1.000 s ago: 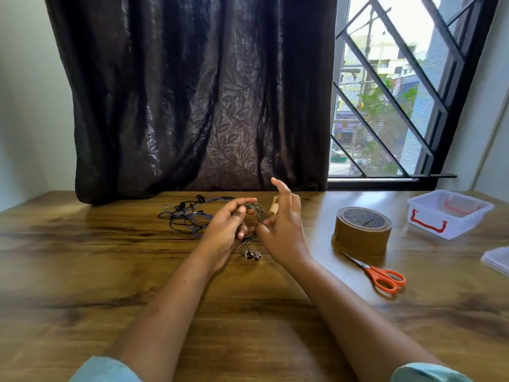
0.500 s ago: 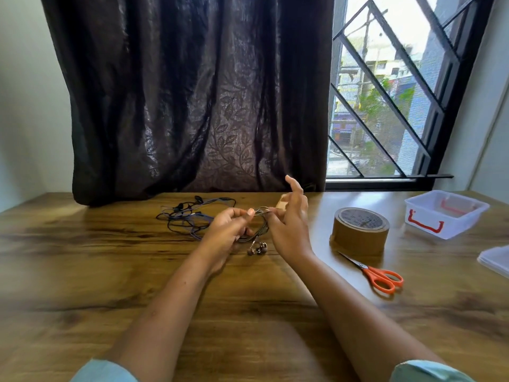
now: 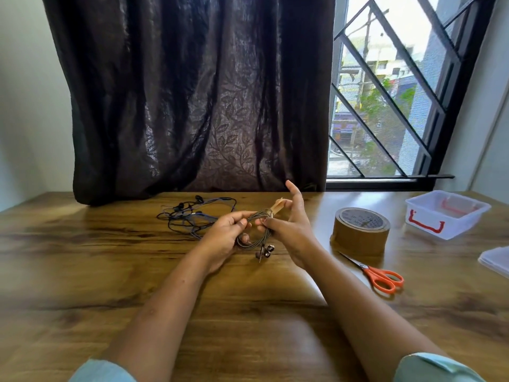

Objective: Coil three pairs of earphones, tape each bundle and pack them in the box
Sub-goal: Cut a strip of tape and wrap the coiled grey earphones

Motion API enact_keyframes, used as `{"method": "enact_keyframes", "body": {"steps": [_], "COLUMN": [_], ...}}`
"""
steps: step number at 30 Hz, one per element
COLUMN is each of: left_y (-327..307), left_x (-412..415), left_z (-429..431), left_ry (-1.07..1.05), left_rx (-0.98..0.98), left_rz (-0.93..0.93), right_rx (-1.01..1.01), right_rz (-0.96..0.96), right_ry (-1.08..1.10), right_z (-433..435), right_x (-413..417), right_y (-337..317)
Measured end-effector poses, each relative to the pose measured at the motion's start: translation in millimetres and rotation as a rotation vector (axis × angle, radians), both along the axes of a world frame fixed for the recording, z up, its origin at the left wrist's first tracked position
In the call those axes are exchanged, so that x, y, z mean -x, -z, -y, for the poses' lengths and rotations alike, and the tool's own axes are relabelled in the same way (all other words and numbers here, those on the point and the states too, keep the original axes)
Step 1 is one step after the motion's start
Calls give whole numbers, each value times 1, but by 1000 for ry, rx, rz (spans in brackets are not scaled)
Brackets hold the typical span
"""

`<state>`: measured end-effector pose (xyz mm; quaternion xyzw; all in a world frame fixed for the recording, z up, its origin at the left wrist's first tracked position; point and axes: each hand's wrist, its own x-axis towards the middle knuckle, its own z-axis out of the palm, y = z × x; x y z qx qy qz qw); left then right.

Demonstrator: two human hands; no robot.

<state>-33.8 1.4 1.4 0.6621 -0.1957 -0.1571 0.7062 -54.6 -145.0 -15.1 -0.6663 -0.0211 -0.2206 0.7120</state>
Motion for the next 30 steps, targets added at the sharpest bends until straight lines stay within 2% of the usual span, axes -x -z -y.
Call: {"method": "enact_keyframes", "body": {"steps": [8,10,15,19,22,25,30], "left_y": [2,1,-1,-7,-10,-11,-13], "left_x": [-4,-4,-2,0,1,4,11], "left_z": [-3,-2,-1,3,3,1,-1], "left_ry": [35,55,71,35,69,161,261], "left_rx": [-234,-234,-72,233,379,430,382], "left_rz": [129,162,84,-122,-170,-157,-133], "right_rx": [160,195,202,135,74,24,-50], "right_rz": [58,72,98,96,105,85,50], "right_ry": [-2,-2,11,35,33,82,70], "right_z": [-3,-5,-7,-6,-5,-5,-3], "right_x": [7,10,12,10,5,1,-1], "right_y": [-5,-7,-11,-12,-9,-6,-2]}}
